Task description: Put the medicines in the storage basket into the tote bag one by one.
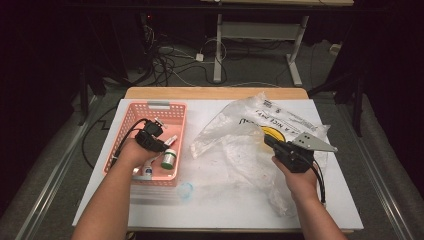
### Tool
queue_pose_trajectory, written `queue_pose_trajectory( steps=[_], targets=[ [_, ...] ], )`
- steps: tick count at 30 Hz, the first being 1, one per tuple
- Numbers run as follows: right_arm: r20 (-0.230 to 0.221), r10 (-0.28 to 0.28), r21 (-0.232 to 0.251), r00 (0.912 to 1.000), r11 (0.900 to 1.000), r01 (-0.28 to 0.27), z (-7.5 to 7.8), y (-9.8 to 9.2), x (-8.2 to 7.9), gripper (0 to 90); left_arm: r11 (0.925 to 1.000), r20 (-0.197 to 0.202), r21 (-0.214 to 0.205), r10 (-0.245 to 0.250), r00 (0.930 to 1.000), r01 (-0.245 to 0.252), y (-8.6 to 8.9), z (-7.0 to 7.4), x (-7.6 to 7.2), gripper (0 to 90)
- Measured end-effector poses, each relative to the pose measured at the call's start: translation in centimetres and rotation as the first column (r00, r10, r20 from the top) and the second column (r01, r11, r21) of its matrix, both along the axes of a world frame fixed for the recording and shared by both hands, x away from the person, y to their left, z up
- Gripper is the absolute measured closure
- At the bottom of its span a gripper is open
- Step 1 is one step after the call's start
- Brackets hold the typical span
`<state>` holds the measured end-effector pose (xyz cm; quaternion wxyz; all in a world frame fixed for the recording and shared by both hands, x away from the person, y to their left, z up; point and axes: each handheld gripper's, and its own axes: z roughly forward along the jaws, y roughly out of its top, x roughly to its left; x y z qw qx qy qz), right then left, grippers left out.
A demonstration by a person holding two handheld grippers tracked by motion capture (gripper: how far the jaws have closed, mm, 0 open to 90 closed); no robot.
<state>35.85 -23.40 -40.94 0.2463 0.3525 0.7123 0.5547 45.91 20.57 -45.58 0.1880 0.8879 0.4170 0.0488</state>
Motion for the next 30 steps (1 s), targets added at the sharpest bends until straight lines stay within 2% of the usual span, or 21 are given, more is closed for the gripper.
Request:
queue_pose_trajectory(
  steps=[3,6,10,17,22,30],
  targets=[
    [0.002,0.003,0.003,1.0000,1.0000,-0.003,0.1,-0.1,0.0,90.0,1.0000,-0.009,-0.003,0.004,0.9999,-0.004,0.0,0.1,0.0,68.1],
    [0.006,0.002,0.007,1.0000,1.0000,-0.003,0.1,-0.1,0.0,90.0,0.9999,0.006,0.013,0.005,1.0000,-0.005,0.1,0.3,-0.2,68.1],
    [0.012,0.003,0.008,0.9999,1.0000,-0.003,0.2,-0.1,0.1,90.0,0.9996,0.029,-0.012,0.026,0.9993,-0.025,0.5,0.8,-0.4,68.1],
    [0.027,0.000,0.011,0.9996,0.9999,0.000,0.6,-0.2,0.1,90.0,0.9980,0.024,-0.033,0.055,0.9982,-0.054,0.9,1.5,-0.8,68.0],
    [0.027,-0.006,0.018,0.9996,0.9998,0.005,0.8,-0.4,0.0,90.0,0.9928,0.063,-0.080,0.094,0.9936,-0.089,1.4,2.2,-1.6,68.1],
    [0.031,-0.002,0.020,0.9995,0.9998,0.002,0.8,-0.4,0.0,90.0,0.9872,0.114,-0.128,0.110,0.9873,-0.095,1.8,3.1,-2.9,68.0]
  ],
)
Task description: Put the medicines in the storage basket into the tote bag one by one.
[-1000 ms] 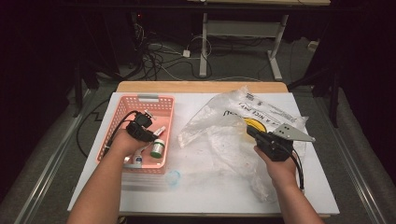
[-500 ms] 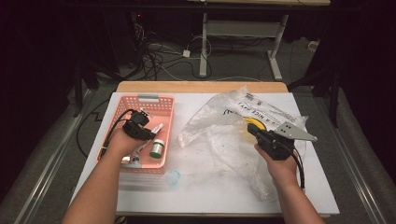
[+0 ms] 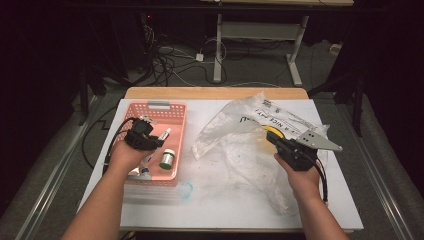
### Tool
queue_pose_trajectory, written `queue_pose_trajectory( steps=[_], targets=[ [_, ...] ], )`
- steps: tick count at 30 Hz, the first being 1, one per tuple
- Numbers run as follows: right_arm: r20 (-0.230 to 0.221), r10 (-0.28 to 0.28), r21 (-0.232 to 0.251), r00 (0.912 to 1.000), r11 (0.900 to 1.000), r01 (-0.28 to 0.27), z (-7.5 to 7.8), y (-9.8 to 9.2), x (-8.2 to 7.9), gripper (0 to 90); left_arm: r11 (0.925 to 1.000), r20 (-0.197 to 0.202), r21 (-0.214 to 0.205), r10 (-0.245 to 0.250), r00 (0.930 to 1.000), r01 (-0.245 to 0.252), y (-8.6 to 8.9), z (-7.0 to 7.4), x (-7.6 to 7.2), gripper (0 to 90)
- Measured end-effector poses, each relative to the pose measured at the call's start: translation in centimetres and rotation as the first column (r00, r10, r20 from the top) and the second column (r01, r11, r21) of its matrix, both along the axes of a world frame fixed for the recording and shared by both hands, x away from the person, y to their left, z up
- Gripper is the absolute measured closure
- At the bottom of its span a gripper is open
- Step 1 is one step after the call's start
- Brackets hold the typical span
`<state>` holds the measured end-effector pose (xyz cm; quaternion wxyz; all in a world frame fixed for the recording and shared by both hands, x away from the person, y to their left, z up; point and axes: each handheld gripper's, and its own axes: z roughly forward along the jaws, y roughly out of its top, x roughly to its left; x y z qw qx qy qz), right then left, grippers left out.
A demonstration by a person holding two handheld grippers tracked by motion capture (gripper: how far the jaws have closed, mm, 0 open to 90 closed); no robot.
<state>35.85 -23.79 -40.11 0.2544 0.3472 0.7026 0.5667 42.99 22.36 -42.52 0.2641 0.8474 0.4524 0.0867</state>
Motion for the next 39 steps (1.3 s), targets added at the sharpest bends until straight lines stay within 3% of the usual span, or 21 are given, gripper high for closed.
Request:
queue_pose_trajectory(
  steps=[8,11,13,23,34,39],
  targets=[
    [0.001,-0.003,0.004,1.0000,1.0000,0.003,0.1,0.0,-0.1,90.0,0.9975,0.085,-0.067,0.027,0.9960,-0.021,0.7,1.0,-2.1,68.1],
    [0.001,-0.002,0.004,1.0000,1.0000,0.002,0.1,0.0,-0.2,90.0,0.9951,0.129,-0.095,0.040,0.9909,-0.028,0.8,1.6,-2.9,68.1],
    [0.008,0.001,-0.001,1.0000,1.0000,-0.001,0.1,-0.1,-0.1,90.0,0.9957,0.156,-0.089,0.038,0.9870,-0.024,1.0,2.1,-3.2,68.1],
    [0.009,-0.004,0.011,1.0000,0.9999,0.004,0.3,-0.2,-0.3,90.0,0.9832,0.208,-0.178,0.077,0.9752,-0.040,1.5,2.7,-5.4,68.1],
    [0.009,0.009,0.005,0.9999,1.0000,-0.009,0.2,-0.1,-0.4,90.0,0.9820,0.263,-0.188,0.063,0.9628,-0.012,0.0,2.3,-7.8,68.1],
    [0.012,0.008,0.012,0.9999,0.9999,-0.008,0.3,-0.3,-0.4,90.0,0.9753,0.282,-0.221,0.071,0.9567,-0.007,-0.2,2.0,-8.9,68.1]
  ],
)
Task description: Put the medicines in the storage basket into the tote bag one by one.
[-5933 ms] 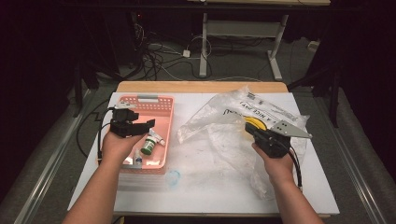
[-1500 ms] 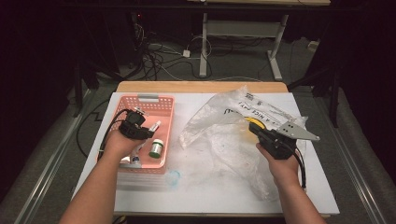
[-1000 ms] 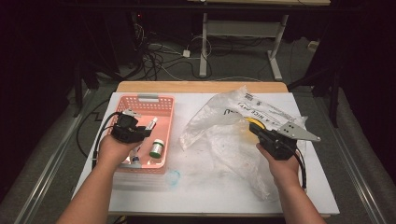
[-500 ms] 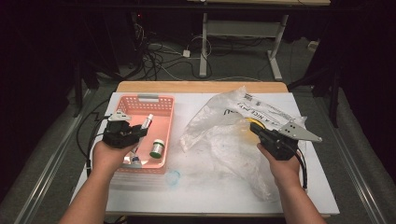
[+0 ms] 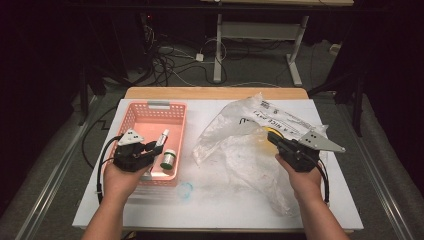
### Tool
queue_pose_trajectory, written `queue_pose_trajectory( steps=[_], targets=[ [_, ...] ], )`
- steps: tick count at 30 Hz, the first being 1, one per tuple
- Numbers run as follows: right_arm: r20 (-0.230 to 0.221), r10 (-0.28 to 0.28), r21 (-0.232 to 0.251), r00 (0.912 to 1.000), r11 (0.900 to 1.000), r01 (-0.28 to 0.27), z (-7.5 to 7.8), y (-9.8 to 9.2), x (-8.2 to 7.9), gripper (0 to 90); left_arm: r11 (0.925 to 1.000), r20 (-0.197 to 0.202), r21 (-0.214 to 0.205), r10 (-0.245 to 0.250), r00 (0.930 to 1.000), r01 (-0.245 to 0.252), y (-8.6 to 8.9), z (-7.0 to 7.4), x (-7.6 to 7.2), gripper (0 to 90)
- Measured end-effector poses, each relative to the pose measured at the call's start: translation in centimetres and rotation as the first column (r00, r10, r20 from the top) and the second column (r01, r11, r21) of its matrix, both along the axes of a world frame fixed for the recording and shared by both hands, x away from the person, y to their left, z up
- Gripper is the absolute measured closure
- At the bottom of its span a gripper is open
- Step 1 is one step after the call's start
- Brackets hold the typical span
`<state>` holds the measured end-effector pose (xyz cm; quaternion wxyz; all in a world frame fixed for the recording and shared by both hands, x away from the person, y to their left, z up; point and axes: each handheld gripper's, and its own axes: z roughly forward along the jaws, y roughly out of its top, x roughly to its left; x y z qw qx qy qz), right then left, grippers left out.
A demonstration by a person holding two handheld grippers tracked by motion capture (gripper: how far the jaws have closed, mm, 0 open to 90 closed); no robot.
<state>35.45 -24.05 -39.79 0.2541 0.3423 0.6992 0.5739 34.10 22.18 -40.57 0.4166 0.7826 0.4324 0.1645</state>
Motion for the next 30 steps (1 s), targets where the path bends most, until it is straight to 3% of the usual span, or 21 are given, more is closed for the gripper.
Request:
queue_pose_trajectory(
  steps=[13,16,19,30],
  targets=[
    [0.003,-0.006,-0.005,1.0000,1.0000,0.006,0.1,-0.2,0.0,90.0,0.9997,0.034,-0.009,-0.022,0.9992,0.022,-0.2,-0.9,-1.2,68.1],
    [0.004,-0.006,-0.005,1.0000,1.0000,0.006,0.0,-0.3,0.0,90.0,0.9994,0.050,-0.016,-0.030,0.9983,0.031,-0.5,-0.6,-1.4,68.1],
    [0.004,-0.006,-0.005,1.0000,1.0000,0.006,0.0,-0.4,0.0,90.0,0.9995,0.067,0.013,-0.030,0.9973,0.029,-0.9,-0.2,-1.6,68.1],
    [0.001,-0.005,-0.004,1.0000,1.0000,0.005,0.0,-0.3,0.0,90.0,0.9991,0.127,-0.035,-0.017,0.9918,0.022,-1.0,1.5,-2.2,68.2]
  ],
)
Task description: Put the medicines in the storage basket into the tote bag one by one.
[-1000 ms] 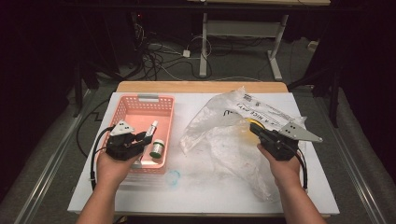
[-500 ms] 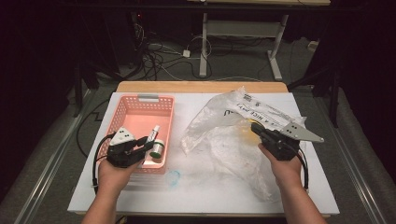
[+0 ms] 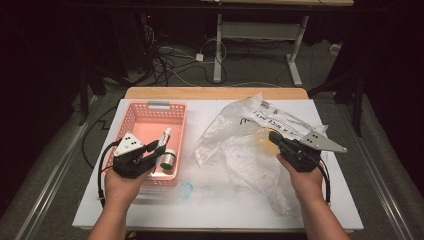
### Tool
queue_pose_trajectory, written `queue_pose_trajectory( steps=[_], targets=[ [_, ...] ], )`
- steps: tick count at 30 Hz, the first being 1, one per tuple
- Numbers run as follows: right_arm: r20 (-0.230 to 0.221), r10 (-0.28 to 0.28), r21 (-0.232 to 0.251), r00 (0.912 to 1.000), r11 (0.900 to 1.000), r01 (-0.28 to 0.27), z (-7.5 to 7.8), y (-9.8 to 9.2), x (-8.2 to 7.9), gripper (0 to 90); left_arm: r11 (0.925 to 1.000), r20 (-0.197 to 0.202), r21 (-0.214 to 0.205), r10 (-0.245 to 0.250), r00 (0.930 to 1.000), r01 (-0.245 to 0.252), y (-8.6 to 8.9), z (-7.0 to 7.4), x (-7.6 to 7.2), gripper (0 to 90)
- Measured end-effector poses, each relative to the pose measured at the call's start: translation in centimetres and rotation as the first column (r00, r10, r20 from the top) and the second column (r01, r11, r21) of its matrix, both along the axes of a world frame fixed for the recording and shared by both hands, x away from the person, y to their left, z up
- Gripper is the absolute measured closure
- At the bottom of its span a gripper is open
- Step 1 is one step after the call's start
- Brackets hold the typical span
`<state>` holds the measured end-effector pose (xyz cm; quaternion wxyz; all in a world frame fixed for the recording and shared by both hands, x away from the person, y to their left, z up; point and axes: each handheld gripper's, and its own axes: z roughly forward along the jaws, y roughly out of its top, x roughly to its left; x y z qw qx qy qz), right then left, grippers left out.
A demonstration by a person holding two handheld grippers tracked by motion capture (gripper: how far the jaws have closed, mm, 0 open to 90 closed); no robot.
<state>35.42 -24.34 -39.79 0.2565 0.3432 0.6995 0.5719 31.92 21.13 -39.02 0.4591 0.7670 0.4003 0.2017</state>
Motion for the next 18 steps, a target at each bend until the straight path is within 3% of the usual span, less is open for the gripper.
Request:
queue_pose_trajectory(
  steps=[9,18],
  targets=[
    [0.000,-0.001,-0.001,1.0000,1.0000,0.001,0.0,0.0,0.0,90.0,0.9972,0.016,-0.056,-0.049,0.9987,0.050,-0.8,0.8,-0.6,68.2],
    [0.002,-0.002,0.001,1.0000,1.0000,0.002,0.0,0.0,0.0,90.0,0.9909,0.018,-0.051,-0.124,0.9922,0.124,-3.2,1.0,-1.3,68.1]
  ],
)
